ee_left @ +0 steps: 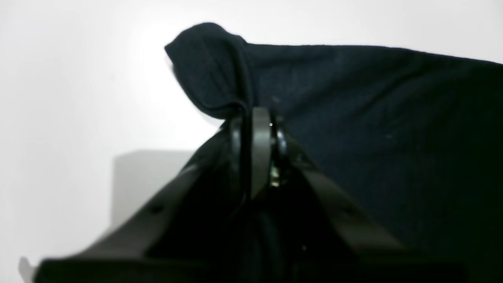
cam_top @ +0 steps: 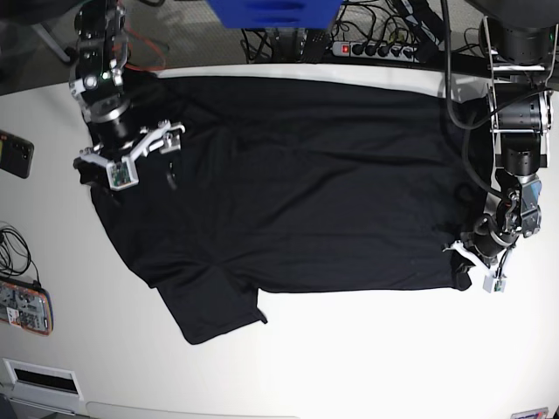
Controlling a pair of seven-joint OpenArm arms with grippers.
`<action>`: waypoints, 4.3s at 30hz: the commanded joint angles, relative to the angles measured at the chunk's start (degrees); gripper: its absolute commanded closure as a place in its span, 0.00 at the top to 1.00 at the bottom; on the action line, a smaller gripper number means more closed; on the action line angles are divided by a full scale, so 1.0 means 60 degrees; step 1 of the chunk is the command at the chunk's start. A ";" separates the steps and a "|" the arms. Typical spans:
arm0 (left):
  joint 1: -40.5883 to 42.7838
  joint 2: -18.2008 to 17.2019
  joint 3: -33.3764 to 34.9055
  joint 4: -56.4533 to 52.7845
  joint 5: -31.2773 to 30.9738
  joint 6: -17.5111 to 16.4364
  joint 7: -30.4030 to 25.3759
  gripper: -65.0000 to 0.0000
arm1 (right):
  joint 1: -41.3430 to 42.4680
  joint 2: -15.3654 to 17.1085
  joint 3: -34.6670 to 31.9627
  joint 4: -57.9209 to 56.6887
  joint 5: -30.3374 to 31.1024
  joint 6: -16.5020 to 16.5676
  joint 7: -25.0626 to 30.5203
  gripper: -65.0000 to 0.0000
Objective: Fold the T-shirt properly
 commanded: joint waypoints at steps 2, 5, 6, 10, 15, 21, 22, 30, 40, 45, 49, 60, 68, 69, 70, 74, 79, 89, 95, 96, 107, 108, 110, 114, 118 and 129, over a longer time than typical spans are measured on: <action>-0.0226 -0.0133 -0.0001 0.0104 -0.0008 -0.0005 -0.0037 0.00 | 0.0858 0.0105 0.0049 0.0178 0.0069 -0.0095 -0.0401 0.90; -0.0109 -0.0133 -0.0001 0.0104 -0.0008 -0.0005 -0.0037 0.00 | 0.2176 0.0105 0.0064 0.0119 0.0069 0.0373 -0.1720 0.90; -0.0079 -0.0119 -0.0001 0.0104 -0.0008 -0.0005 -0.0037 0.00 | 0.2733 0.0105 0.0079 0.0090 0.0069 0.0696 -0.2248 0.90; -0.0050 -0.0119 -0.0001 0.0104 0.0006 -0.0005 -0.0037 0.00 | 0.5458 0.0090 0.0049 -0.0159 0.0069 0.1399 -0.3727 0.90; 0.0214 -0.0148 -0.0074 0.0251 -0.0023 -0.0005 -0.0081 0.00 | 0.7554 0.0061 -0.0170 -0.2035 0.0069 0.1399 -0.4211 0.90; 0.0888 -0.0148 -0.0074 0.1335 -0.0038 0.0581 -0.0052 0.00 | 0.8169 0.0061 -0.0185 -0.4877 0.0054 0.1399 -0.3991 0.90; 0.0975 -0.0133 -0.0074 0.1496 -0.0038 0.0801 -0.0052 0.00 | 0.8257 0.0061 -0.0185 -0.5361 0.0054 0.1399 -0.3801 0.90; 0.1210 -0.0119 -0.0074 0.1950 -0.0038 0.1255 -0.0037 0.00 | 0.9546 0.0061 -0.0200 -0.8789 0.0025 0.1399 -0.2570 0.90; 0.1225 -0.0104 -0.0030 0.1965 -0.0023 0.1255 -0.0037 0.00 | 1.1231 0.0061 -0.0200 -1.3771 0.0010 0.1399 -0.0138 0.90; 0.1225 -0.0104 -0.0015 0.1965 -0.0023 0.1255 -0.0037 0.00 | 1.1363 0.0061 -0.0200 -1.5427 0.0010 0.1399 0.0991 0.90; 0.1225 -0.0104 -0.0015 0.1965 -0.0023 0.1255 -0.0037 0.00 | 1.1363 0.0046 -0.0214 -1.5397 0.0010 0.1399 0.1005 0.90; 0.1225 -0.0104 -0.0015 0.1965 -0.0008 0.1255 -0.0037 0.00 | 1.0440 -0.0217 -0.2427 -1.4782 0.0010 0.1399 0.0976 0.90; 0.1225 -0.0104 -0.0001 0.1965 -0.0008 0.1255 -0.0037 0.00 | 1.0264 -0.0335 -0.2588 -1.4518 0.0025 0.1414 0.0903 0.83; 0.1225 -0.0104 -0.0001 0.1965 -0.0008 0.1255 -0.0037 0.00 | 1.0264 -0.0335 -0.2588 -1.4518 0.0025 0.1414 0.0771 0.78; 0.1225 -0.0104 -0.0001 0.1965 -0.0008 0.1255 -0.0037 0.00 | 1.0264 -0.0335 -0.2588 -1.4518 0.0025 0.1428 0.0654 0.71; 0.1225 -0.0089 -0.0001 0.1965 0.0006 0.1255 -0.0037 0.00 | 1.0264 -0.0335 -0.2573 -1.3947 0.0040 0.1428 0.0448 0.34; 0.1225 -0.0089 -0.0001 0.1965 0.0006 0.1255 -0.0037 0.00 | 1.0264 -0.0364 -0.2559 -1.2599 0.0054 0.1414 -0.0094 0.00; 0.1415 -0.0089 -0.0059 0.2595 0.0006 0.1255 -0.0741 0.00 | 0.9986 -0.0364 -0.2559 -1.0284 0.0054 0.1414 -0.1207 0.00; 0.2133 -0.0089 -0.0074 0.3796 0.0006 0.1255 -0.0902 0.00 | 0.9297 -0.0320 -0.2559 -0.8907 0.0054 0.1414 -0.1603 0.00; 0.2279 -0.0089 -0.0074 0.4016 0.0006 0.1255 -0.0902 0.00 | 0.9151 -0.0320 -0.2559 -0.8672 0.0054 0.1414 -0.1603 0.00; 0.3994 -0.0104 -0.1187 0.6082 0.0006 0.1255 -0.0916 0.00 | 0.7231 -0.0305 -0.1240 -0.6577 0.0025 0.1414 -0.1603 0.00; 0.4140 -0.0104 -0.1275 0.6287 0.0006 0.1255 -0.0916 0.00 | 0.7070 -0.0305 -0.1196 -0.6445 0.0025 0.1414 -0.1617 0.00; 0.4507 -0.0104 -0.1539 0.6785 0.0006 0.1255 -0.0916 0.00 | 0.6704 -0.0305 -0.1064 -0.6093 0.0025 0.1414 -0.1617 0.00; 0.5195 -0.0104 -0.2272 0.7635 0.0006 0.1255 -0.0916 0.00 | 0.6176 -0.0305 -0.0757 -0.5463 0.0025 0.1414 -0.1617 0.00; 0.5532 -0.0104 -0.2579 0.8060 0.0006 0.1255 -0.0916 0.00 | 0.5707 -0.0305 -0.0405 -0.4965 0.0025 0.1414 -0.1617 0.00; 0.5562 -0.0104 -0.2858 0.8397 0.0006 0.1255 -0.0916 0.00 | 0.5151 -0.0305 0.0167 -0.3559 0.0010 0.1414 -0.2233 0.00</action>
